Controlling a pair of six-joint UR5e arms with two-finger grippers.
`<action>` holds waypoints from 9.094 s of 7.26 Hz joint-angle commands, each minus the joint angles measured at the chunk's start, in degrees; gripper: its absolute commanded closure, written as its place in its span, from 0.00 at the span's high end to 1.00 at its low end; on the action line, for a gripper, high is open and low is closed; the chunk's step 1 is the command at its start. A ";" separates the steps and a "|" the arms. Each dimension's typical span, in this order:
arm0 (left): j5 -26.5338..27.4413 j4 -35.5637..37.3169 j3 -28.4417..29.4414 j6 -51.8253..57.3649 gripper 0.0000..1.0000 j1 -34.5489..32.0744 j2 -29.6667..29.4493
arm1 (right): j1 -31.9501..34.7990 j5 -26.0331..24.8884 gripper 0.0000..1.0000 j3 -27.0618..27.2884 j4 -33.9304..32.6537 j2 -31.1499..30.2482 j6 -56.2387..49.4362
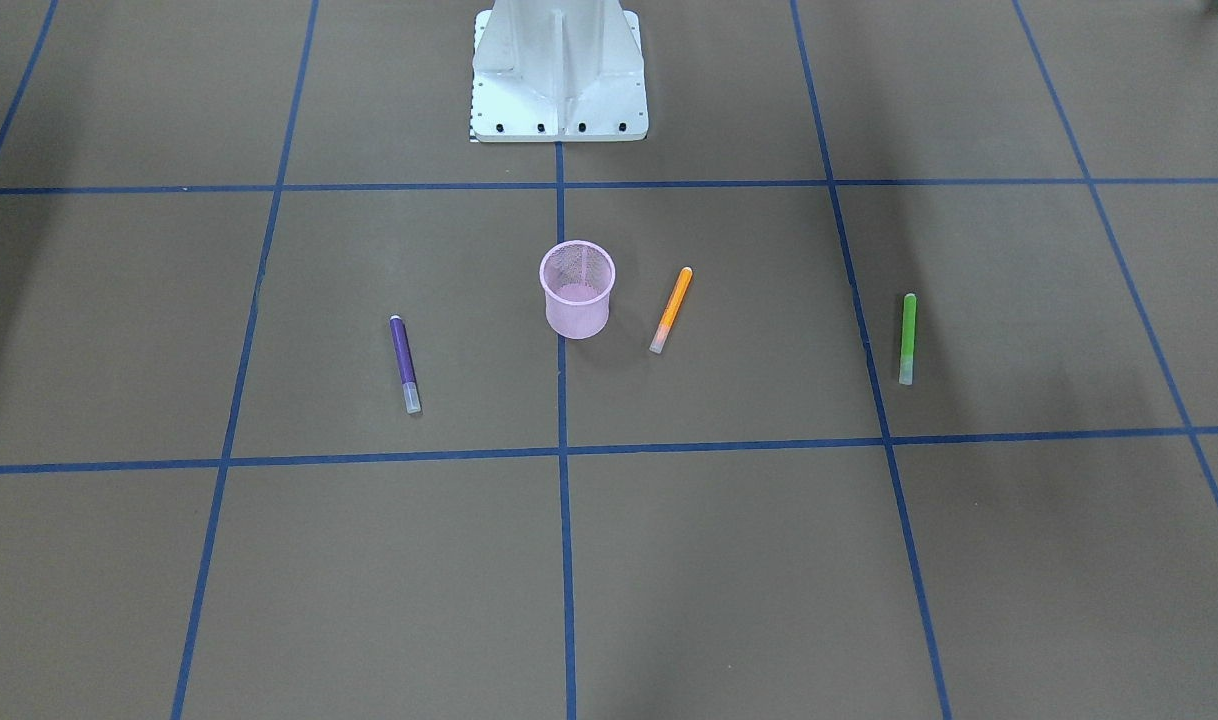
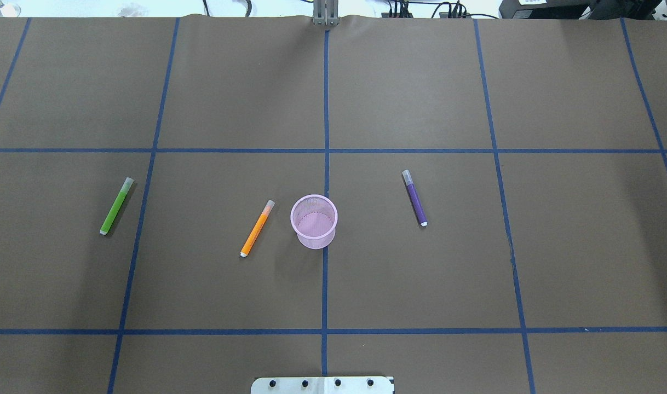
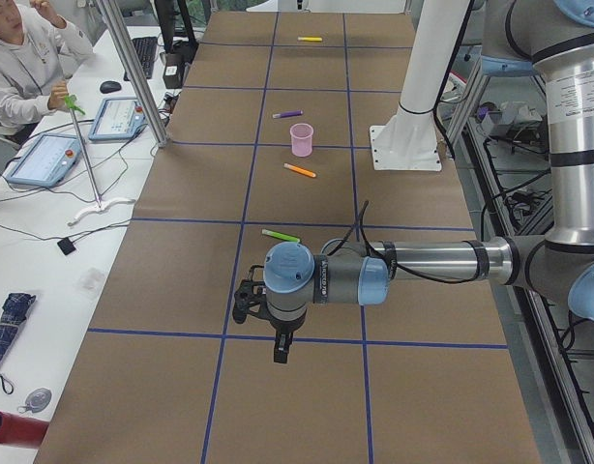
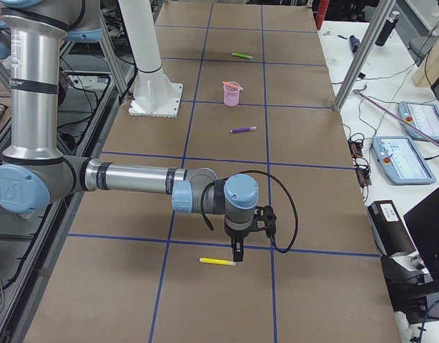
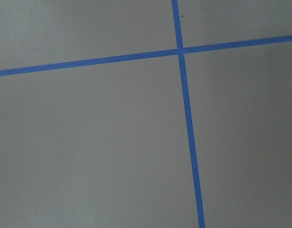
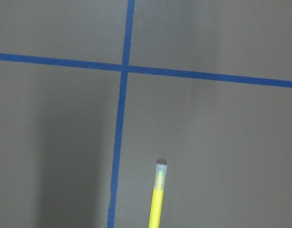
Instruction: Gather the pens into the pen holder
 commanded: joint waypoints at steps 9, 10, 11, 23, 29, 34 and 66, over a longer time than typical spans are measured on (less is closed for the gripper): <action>1.32 -2.38 -2.66 -0.44 1.00 0.19 -6.98 | -0.09 0.13 1.00 2.71 13.70 1.32 1.75; 0.97 -4.31 -1.00 -0.53 1.00 0.19 -9.44 | -0.09 0.22 1.00 2.18 13.97 0.61 1.67; 0.79 -4.41 -1.33 -0.44 1.00 0.19 -9.38 | -0.17 0.31 1.00 2.17 17.02 -0.61 1.58; 0.70 -4.59 -1.86 -0.17 1.00 0.28 -9.46 | -20.83 -13.05 0.56 -23.57 67.15 -7.92 43.33; 0.70 -4.59 -1.86 -0.17 1.00 0.19 -9.46 | -20.92 -14.45 0.37 -24.72 67.06 -8.01 43.33; 0.70 -4.59 -1.95 -0.17 1.00 0.19 -9.46 | -21.45 -13.84 0.00 -24.02 67.32 -7.92 42.63; -5.81 -27.68 -1.16 -16.39 1.00 18.01 -10.26 | -66.05 -57.06 0.98 10.43 28.71 38.31 60.45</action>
